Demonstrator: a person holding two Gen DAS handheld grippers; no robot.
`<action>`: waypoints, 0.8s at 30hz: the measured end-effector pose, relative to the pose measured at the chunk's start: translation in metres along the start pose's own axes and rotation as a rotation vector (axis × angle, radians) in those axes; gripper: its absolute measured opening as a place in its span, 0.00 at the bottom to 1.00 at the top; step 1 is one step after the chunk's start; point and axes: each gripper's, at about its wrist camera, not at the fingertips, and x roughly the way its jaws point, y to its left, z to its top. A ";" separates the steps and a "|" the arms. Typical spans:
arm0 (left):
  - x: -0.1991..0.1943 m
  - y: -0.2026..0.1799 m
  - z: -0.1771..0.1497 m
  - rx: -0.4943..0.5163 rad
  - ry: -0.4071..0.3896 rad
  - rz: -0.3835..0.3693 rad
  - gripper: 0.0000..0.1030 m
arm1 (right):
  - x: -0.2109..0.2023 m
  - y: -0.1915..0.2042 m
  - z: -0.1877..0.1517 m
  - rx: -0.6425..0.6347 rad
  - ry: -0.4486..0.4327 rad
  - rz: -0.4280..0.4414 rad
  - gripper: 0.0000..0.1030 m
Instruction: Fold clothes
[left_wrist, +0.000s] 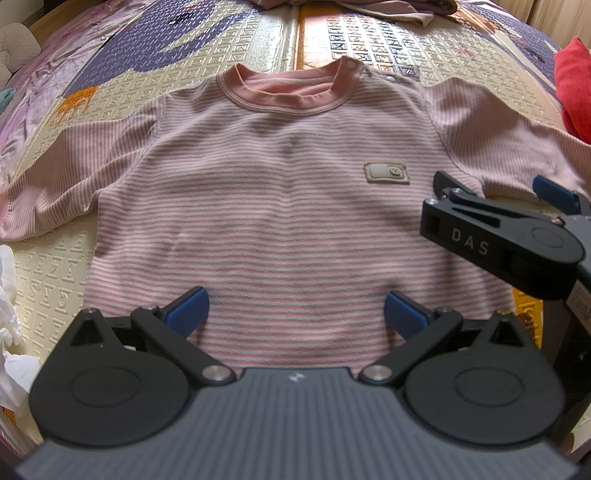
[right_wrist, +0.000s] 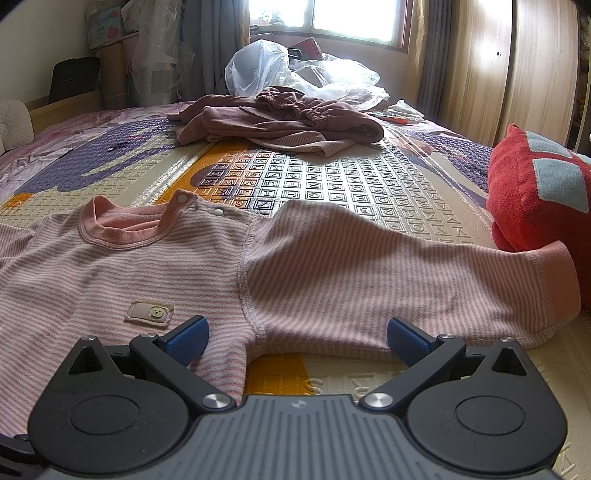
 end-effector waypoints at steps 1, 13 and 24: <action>0.000 0.000 0.000 0.000 0.000 0.000 1.00 | 0.000 0.000 0.000 0.000 0.000 0.000 1.00; 0.000 0.000 0.000 0.000 0.000 0.000 1.00 | 0.000 0.000 0.000 -0.001 0.001 -0.001 1.00; 0.000 0.000 0.000 0.001 -0.001 0.002 1.00 | -0.001 -0.001 0.000 -0.001 0.002 -0.001 1.00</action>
